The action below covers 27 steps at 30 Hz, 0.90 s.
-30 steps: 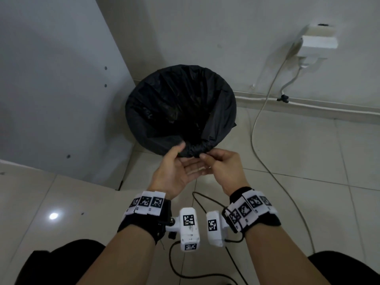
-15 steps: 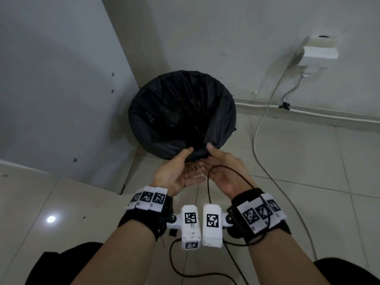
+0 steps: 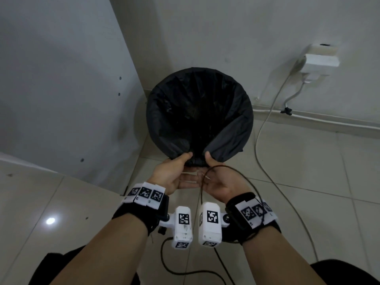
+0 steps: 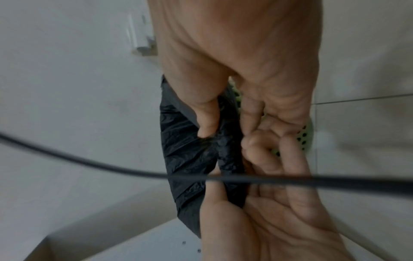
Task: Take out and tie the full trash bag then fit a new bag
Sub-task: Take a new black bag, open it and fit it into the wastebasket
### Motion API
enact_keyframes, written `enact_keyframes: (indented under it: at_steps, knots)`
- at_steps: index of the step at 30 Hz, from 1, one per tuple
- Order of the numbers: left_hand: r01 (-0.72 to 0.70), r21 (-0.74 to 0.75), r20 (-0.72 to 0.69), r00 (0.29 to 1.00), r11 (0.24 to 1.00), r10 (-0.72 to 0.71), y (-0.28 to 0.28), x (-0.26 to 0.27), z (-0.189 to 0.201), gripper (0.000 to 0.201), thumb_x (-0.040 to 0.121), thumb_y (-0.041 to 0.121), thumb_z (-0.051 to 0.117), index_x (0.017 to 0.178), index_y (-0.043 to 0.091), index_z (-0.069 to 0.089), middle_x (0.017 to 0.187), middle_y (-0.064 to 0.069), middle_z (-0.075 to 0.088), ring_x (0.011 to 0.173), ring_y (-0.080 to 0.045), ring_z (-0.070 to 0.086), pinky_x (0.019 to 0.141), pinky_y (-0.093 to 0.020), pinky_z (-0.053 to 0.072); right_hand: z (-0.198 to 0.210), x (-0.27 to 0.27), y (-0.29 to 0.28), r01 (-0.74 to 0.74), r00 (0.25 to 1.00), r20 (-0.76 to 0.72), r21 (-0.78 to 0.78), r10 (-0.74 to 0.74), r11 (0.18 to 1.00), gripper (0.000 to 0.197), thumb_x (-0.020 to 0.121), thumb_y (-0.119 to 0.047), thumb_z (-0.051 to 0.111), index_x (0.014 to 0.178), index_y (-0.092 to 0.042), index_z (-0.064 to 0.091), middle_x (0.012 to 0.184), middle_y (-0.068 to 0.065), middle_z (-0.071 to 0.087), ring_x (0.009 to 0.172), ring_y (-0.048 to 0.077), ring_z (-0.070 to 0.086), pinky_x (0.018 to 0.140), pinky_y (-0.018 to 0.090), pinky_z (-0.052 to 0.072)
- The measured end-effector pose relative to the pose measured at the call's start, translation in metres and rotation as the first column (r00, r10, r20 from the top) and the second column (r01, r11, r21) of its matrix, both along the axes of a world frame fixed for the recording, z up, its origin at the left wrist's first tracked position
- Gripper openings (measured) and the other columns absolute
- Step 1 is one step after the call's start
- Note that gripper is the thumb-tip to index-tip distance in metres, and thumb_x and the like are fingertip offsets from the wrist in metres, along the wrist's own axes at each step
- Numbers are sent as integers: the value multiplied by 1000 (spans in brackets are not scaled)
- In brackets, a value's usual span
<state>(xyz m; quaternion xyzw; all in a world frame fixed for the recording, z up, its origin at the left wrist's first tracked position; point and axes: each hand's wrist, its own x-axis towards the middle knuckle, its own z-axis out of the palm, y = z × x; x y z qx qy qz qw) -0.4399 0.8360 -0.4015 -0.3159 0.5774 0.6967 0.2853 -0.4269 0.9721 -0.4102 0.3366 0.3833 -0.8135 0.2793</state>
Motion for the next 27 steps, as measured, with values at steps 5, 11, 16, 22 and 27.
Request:
enact_keyframes:
  at_steps: [5,11,16,22,27]
  knots:
    - [1,-6,-2,1000,1000,-1,12,0,0,47,89,47,66,116,8,65,82,-15,71,69,-30,66,62,-47,60,9,-5,3,-75,997,23,-38,76,996,64,93,-59,46,112,-1,67,108,22,72,89,34,71,85,52,55]
    - [24,7,-11,1000,1000,-24,20,-5,1,49,87,46,69,118,9,64,81,-12,63,56,-23,60,63,-48,60,4,-9,8,87,995,54,-74,-83,993,39,97,-40,54,104,-5,69,83,16,75,67,26,71,71,39,53]
    - [38,-7,-4,999,999,-39,20,-4,-2,48,86,44,71,119,11,63,88,-9,60,52,-20,59,66,-51,61,-5,-10,8,185,983,8,17,-185,983,10,96,-17,60,96,-10,67,74,4,73,59,14,63,63,24,52]
    - [-9,74,-75,997,997,14,25,-7,0,45,88,48,67,114,12,69,83,-6,71,54,-12,61,63,-41,61,-3,-15,10,214,971,-95,-64,-219,975,24,99,-23,56,108,-6,70,91,12,77,72,19,73,65,27,59]
    - [-9,115,-62,998,993,16,14,-3,-1,39,89,50,64,107,16,72,86,-3,71,68,-11,63,65,-33,59,7,-17,12,59,995,-76,-31,-61,998,30,95,-33,60,83,-10,76,69,4,75,59,15,68,67,26,51]
